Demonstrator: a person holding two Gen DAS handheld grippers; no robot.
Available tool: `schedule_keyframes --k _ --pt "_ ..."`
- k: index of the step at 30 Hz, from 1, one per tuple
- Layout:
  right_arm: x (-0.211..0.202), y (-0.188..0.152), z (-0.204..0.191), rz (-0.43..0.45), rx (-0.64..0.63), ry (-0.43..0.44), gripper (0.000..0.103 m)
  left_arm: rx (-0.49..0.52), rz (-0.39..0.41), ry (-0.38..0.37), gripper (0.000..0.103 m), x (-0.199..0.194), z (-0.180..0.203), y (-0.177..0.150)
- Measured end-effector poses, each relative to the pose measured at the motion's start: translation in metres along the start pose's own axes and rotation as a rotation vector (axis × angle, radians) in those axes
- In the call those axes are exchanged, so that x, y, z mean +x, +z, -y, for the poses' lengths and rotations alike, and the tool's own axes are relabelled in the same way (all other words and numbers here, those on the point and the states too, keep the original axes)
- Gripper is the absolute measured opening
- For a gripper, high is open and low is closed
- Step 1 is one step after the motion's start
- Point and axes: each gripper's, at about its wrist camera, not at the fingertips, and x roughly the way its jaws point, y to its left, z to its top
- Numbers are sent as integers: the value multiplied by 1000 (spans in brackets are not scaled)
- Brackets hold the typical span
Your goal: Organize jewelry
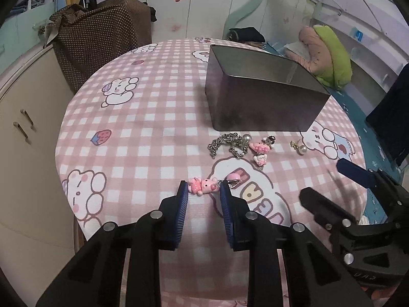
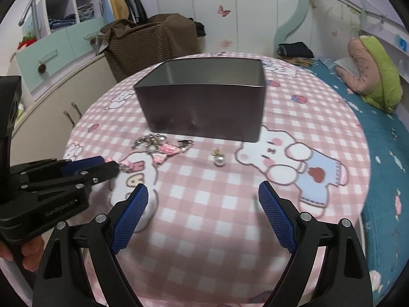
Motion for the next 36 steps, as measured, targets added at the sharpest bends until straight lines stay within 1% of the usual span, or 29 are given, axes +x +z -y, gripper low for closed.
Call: schedule_keyframes --k 4,9,11,13,14,15,18,20,23,26,28,30,33,36 --pt "5 1 -5 3 12 29 85 -22 -8 -7 24 0 -3 1" --pt "13 5 -18 9 -11 13 85 -56 -1 3 24 -1 -12 3" --pt "17 8 -22 4 -15 1 79 -70 11 -1 24 -3 -17 4" --pt "23 12 -26 -5 -20 5 72 -73 17 13 24 -3 -20 6" --pt "26 14 -28 -7 -22 3 72 -74 20 15 24 -3 -22 6" --pt "27 14 -29 -9 -22 3 69 -78 19 12 24 -3 -24 7" --pt "37 19 -33 -27 -19 14 58 -85 21 18 24 -3 -27 9" --pt "40 20 -35 -21 -13 6 54 -86 17 15 24 -1 -29 10" --pt "46 23 -37 -9 5 9 52 -96 8 1 24 2 -32 12" --pt "49 24 -42 3 -23 -24 49 -94 8 -1 24 5 -33 12" --pt "50 24 -44 7 -33 -13 32 -93 12 -3 24 5 -33 11" --pt "50 24 -43 10 -35 -9 27 -97 13 -10 24 5 -34 12" --pt "50 23 -41 18 -41 -17 22 -100 13 -17 24 5 -34 12" --pt "47 22 -38 15 -22 1 22 -104 12 -18 24 5 -34 11"
